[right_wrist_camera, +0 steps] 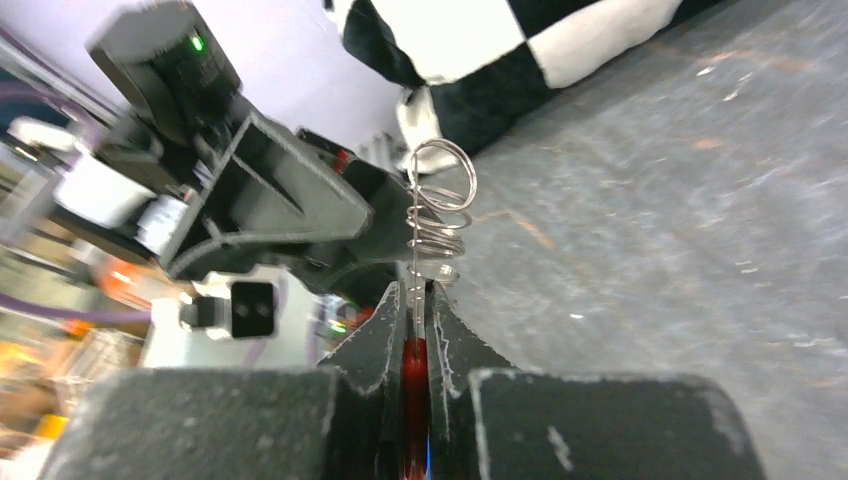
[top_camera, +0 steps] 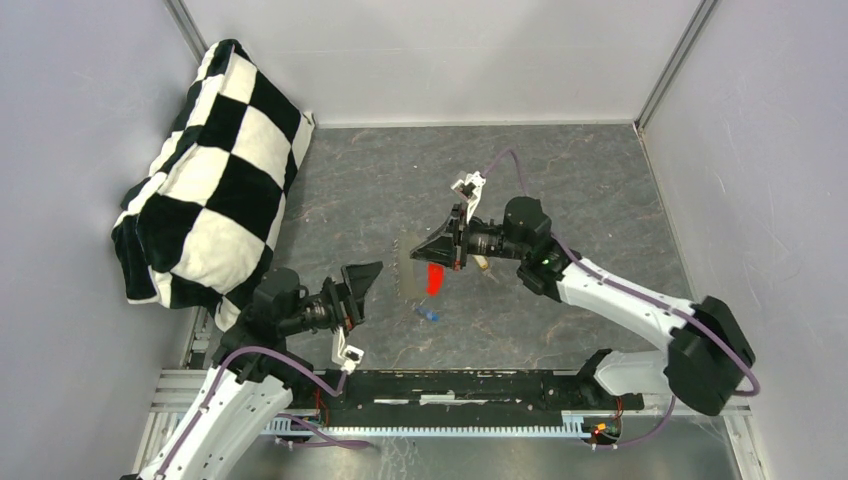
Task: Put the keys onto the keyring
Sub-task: Adjust the keyring.
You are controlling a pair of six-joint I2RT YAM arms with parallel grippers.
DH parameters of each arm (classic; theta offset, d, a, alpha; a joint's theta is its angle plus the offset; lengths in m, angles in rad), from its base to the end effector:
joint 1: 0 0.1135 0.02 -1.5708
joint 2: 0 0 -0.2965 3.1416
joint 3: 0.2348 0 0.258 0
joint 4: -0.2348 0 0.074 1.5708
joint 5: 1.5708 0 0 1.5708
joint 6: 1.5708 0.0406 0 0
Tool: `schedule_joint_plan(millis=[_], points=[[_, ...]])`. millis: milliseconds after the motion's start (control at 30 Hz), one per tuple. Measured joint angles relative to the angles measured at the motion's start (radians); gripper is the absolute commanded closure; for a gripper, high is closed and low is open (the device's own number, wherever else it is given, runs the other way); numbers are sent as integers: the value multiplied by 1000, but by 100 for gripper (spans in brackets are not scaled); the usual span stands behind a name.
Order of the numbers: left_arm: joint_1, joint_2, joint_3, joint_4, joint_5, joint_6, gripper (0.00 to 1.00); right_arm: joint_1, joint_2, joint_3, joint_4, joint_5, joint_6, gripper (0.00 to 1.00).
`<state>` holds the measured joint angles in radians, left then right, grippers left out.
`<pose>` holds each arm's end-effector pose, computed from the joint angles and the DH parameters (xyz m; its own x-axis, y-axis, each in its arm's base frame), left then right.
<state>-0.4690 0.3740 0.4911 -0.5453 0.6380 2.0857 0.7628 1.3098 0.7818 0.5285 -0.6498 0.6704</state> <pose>0.0633 -0.0592 0.2665 0.9191 0.3181 0.2328 -0.0944 -0.3956 0.9135 0.1976 0.2228 0.3254 -0.6133 0.0982 -0.7838 -0.7740 0.1232 0.6211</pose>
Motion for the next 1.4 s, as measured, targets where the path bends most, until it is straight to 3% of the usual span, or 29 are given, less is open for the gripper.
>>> schedule_joint_plan(millis=[100, 167, 333, 500, 667, 800, 967, 1167, 1333, 1400], points=[[0, 11, 33, -8, -34, -33, 0, 1, -84, 61, -193, 3, -261, 99], [0, 43, 94, -17, -44, -139, 0, 1, -152, 68, -273, -11, -410, 99], [0, 223, 364, -8, -47, -626, 0, 2, -246, 68, -417, -72, -691, 99], [0, 440, 623, -6, 109, -1137, 0, 8, -248, 73, -541, -106, -849, 99], [0, 515, 566, 15, 309, -1537, 0, 13, -249, 74, -592, -130, -909, 99], [0, 510, 448, 74, 441, -1762, 0, 19, -253, 76, -609, -160, -930, 99], [0, 492, 383, 180, 534, -1914, 2, 35, -251, 88, -621, -215, -939, 99], [0, 488, 360, 273, 602, -1988, 7, 63, -232, 112, -621, -245, -941, 99], [-4, 483, 309, 290, 625, -1999, 21, 89, -203, 114, -591, -244, -928, 99], [-5, 482, 294, 290, 629, -2000, 31, 100, -190, 114, -578, -242, -923, 99]])
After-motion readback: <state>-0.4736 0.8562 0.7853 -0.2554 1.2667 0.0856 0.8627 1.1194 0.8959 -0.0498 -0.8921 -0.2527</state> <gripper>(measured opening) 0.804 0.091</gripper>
